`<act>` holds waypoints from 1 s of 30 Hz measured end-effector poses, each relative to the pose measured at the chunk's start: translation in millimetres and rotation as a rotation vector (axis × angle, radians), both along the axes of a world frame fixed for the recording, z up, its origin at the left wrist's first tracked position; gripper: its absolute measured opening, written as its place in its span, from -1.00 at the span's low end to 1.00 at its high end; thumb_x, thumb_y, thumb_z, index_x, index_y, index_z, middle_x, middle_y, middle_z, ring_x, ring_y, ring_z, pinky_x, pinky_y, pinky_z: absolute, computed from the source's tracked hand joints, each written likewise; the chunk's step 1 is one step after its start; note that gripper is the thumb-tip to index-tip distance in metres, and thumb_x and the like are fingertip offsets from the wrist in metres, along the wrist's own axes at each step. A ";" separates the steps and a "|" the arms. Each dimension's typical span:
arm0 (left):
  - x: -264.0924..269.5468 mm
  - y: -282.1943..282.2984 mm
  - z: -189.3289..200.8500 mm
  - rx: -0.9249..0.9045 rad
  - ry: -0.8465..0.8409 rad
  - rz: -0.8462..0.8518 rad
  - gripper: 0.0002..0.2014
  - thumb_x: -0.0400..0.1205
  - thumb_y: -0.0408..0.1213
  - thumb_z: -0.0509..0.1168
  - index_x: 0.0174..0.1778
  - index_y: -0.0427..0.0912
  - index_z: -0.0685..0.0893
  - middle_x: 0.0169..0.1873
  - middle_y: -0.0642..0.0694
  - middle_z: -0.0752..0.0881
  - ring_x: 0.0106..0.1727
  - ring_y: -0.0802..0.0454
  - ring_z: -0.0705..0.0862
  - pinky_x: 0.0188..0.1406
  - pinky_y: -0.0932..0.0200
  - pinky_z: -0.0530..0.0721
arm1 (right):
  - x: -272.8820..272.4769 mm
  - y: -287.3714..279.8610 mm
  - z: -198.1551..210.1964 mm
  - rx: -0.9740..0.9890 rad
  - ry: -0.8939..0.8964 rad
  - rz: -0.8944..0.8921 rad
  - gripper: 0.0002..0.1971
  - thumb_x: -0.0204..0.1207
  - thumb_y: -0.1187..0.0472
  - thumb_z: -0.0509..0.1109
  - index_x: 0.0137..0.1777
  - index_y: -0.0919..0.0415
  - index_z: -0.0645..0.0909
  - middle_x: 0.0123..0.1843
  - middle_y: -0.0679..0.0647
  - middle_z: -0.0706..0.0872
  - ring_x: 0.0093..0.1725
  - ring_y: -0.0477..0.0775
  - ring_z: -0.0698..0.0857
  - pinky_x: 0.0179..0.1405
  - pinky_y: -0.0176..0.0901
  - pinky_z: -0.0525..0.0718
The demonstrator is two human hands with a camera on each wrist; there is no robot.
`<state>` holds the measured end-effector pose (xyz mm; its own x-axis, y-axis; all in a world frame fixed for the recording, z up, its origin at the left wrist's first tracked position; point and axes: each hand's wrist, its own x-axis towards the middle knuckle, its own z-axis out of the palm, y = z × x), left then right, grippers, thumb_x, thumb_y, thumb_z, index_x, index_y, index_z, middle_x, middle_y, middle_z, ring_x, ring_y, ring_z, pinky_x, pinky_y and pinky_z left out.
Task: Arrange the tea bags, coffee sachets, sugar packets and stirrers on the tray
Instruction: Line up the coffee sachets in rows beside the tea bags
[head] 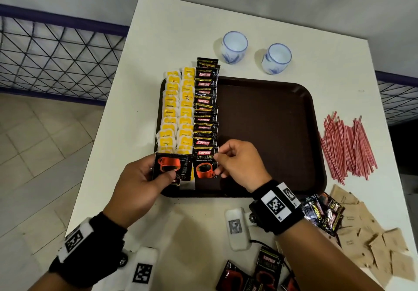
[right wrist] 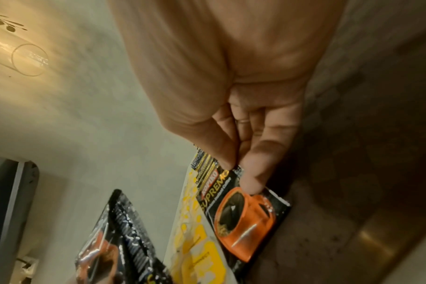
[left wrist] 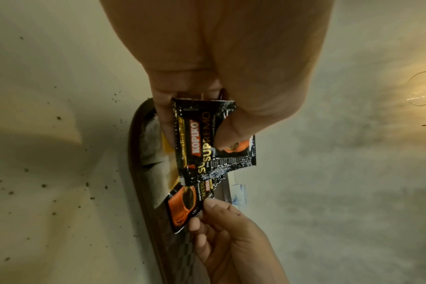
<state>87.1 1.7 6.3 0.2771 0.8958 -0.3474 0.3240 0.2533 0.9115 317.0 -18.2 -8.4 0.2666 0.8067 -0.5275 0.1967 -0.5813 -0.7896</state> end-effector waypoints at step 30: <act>9.8 5.4 5.5 0.003 -0.025 -0.185 -0.70 0.64 -0.41 0.43 0.15 0.11 0.80 0.05 0.15 0.85 0.13 0.13 0.80 0.20 0.00 0.73 | 1.5 -5.2 9.8 0.087 -0.120 -0.050 -0.91 0.60 0.22 0.45 -0.13 0.07 0.65 -0.22 0.06 0.76 -0.41 0.03 0.80 -0.41 -0.09 0.67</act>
